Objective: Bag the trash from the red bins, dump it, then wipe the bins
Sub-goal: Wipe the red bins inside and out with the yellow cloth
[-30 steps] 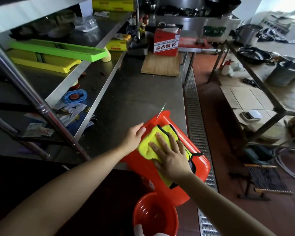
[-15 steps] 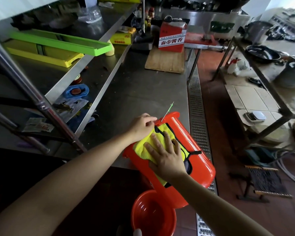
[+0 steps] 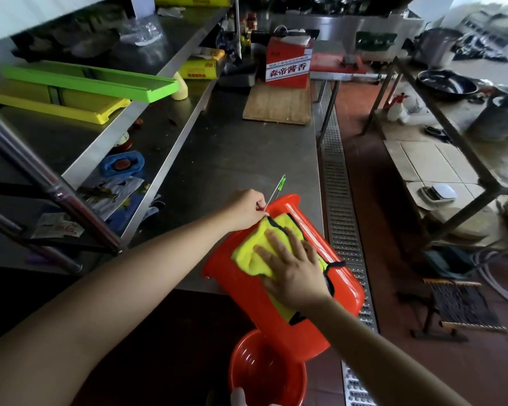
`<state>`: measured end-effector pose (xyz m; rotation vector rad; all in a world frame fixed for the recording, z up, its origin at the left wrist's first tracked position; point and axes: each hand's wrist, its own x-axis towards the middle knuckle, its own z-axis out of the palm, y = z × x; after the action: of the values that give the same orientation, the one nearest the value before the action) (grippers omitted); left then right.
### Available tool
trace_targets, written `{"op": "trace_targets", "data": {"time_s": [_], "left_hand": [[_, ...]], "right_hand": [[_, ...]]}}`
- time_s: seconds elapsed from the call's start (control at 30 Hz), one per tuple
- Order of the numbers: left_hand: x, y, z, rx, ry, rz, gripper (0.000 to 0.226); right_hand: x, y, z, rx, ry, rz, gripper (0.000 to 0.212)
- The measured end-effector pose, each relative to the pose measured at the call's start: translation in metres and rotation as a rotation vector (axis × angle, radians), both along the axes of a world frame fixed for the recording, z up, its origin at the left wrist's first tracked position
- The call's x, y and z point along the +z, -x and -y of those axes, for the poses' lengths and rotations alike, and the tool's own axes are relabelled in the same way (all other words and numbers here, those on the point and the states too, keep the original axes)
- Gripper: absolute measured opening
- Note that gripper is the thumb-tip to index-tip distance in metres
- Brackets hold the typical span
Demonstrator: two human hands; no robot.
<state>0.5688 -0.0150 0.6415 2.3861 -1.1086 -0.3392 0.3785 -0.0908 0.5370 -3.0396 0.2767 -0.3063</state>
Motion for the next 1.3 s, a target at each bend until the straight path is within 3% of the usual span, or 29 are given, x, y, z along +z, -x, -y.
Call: {"op": "trace_targets", "data": {"time_s": [0.1, 0.27, 0.33, 0.43, 0.53, 0.67, 0.77, 0.87, 0.97, 1.0, 1.1, 1.23, 1.3], "left_hand": [[0.000, 0.001, 0.001, 0.003, -0.005, -0.005, 0.016], [0.001, 0.002, -0.005, 0.009, -0.023, -0.036, 0.022], [0.000, 0.001, -0.006, 0.012, -0.028, -0.035, 0.021], [-0.001, 0.000, -0.008, 0.011, -0.028, -0.030, 0.017], [-0.001, 0.003, -0.004, 0.022, -0.051, -0.011, 0.019], [0.002, 0.005, 0.001, 0.008, -0.094, -0.013, 0.020], [0.002, 0.001, 0.001, 0.005, -0.111, -0.025, 0.019], [0.001, 0.000, 0.001, 0.011, -0.115, -0.031, 0.020], [0.000, 0.002, 0.004, 0.007, -0.117, -0.035, 0.021], [-0.001, 0.002, 0.005, 0.007, -0.120, -0.033, 0.021], [-0.003, 0.000, 0.006, 0.015, -0.111, -0.017, 0.023], [-0.002, 0.005, 0.010, -0.009, -0.122, 0.029, 0.021], [-0.002, 0.005, 0.011, -0.031, -0.131, 0.036, 0.020]], "right_hand": [[0.010, -0.002, 0.034, -0.102, -0.141, -0.022, 0.065], [0.024, -0.022, 0.076, -0.281, -0.555, -0.106, 0.059], [0.023, -0.022, 0.060, -0.272, -0.465, -0.110, 0.060], [0.008, -0.006, 0.002, -0.187, -0.164, -0.077, 0.066], [-0.014, 0.005, -0.065, 0.014, 0.082, -0.063, 0.071], [-0.021, 0.000, -0.086, 0.111, 0.119, -0.103, 0.068], [-0.006, 0.008, -0.037, 0.031, -0.030, -0.059, 0.068], [0.010, 0.018, 0.042, -0.118, -0.330, -0.060, 0.062], [0.015, 0.023, 0.070, -0.231, -0.616, -0.067, 0.061], [0.013, 0.023, 0.061, -0.288, -0.584, -0.076, 0.060], [-0.001, 0.025, -0.003, -0.357, -0.242, -0.043, 0.063], [-0.030, 0.024, -0.104, -0.057, 0.094, -0.087, 0.068], [-0.033, 0.023, -0.108, -0.021, 0.147, -0.132, 0.068]]}}
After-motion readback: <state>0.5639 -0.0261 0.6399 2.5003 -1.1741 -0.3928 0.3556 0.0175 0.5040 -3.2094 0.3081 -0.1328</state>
